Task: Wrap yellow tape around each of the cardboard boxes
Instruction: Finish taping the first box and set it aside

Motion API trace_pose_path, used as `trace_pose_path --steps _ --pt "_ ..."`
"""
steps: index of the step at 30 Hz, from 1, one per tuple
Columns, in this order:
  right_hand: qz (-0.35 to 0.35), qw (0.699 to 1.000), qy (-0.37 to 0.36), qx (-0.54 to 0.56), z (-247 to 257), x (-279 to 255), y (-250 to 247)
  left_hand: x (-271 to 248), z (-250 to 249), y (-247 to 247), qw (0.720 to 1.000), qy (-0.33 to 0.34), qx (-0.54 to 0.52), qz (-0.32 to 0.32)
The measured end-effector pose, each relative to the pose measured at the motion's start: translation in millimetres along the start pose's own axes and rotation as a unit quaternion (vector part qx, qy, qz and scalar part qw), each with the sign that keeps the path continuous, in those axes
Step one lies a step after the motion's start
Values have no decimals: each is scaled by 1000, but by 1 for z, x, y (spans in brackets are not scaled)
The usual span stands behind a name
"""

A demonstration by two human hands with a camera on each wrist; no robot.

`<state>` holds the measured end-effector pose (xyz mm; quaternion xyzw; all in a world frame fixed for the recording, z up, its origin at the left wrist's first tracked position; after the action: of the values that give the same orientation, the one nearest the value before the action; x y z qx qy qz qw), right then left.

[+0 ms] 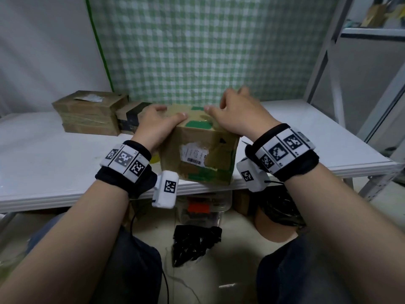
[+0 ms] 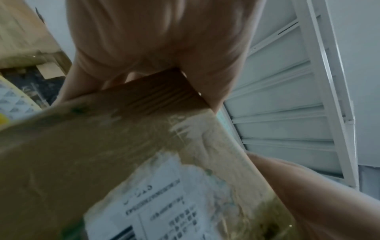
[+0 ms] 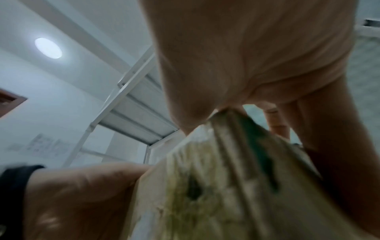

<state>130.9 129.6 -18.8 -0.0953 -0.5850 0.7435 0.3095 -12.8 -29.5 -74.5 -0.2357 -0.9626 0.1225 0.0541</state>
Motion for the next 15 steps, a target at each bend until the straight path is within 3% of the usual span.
trace_pose_path --steps 6,15 --pt "124 991 39 -14 -5 16 40 -4 -1 6 999 -2 24 34" --pt "141 990 16 18 -18 35 27 -3 -1 2 999 -12 35 33"
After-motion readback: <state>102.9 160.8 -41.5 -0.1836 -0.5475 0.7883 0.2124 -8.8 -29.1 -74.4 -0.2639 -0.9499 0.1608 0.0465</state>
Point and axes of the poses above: each hand's wrist, its own x-axis towards the middle knuckle, its own y-axis out of the palm, z = x × y, the point moved 9 cm from there along x, towards the middle knuckle, and after that the axes turned 2 degrees about -x, right-handed, at the moved point
